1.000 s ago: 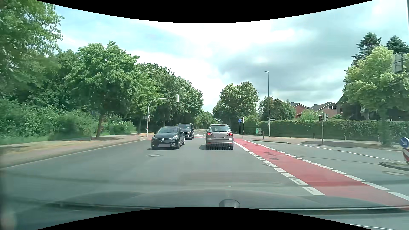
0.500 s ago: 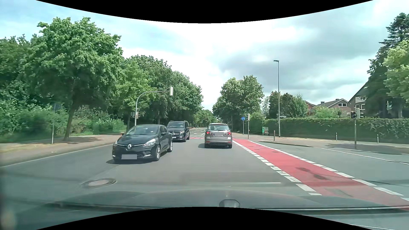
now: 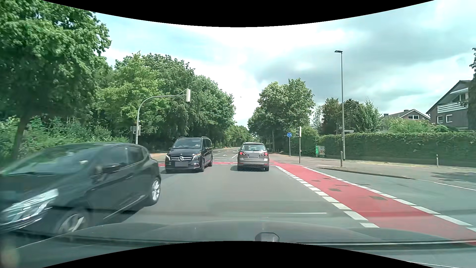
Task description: Follow the waypoints while adhering to traffic rules and regulations
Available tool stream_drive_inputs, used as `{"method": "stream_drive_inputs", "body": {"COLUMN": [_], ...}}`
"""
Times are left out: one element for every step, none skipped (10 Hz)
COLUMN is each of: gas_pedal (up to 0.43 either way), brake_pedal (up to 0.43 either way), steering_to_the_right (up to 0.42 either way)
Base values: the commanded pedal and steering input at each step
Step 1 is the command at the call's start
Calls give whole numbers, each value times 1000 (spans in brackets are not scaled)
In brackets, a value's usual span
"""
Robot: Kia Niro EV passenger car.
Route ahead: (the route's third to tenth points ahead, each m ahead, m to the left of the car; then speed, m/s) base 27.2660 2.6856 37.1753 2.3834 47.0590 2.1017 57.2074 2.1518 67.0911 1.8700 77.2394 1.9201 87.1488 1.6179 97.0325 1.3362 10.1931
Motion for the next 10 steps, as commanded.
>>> {"method": "stream_drive_inputs", "body": {"gas_pedal": [209, 209, 209, 209, 209, 209, 209, 209, 209, 197], "brake_pedal": [18, 18, 18, 18, 18, 18, 18, 18, 18, 18], "steering_to_the_right": [-7, -7, -7, -7, -8, -7, -5, -4, -4, -3]}}
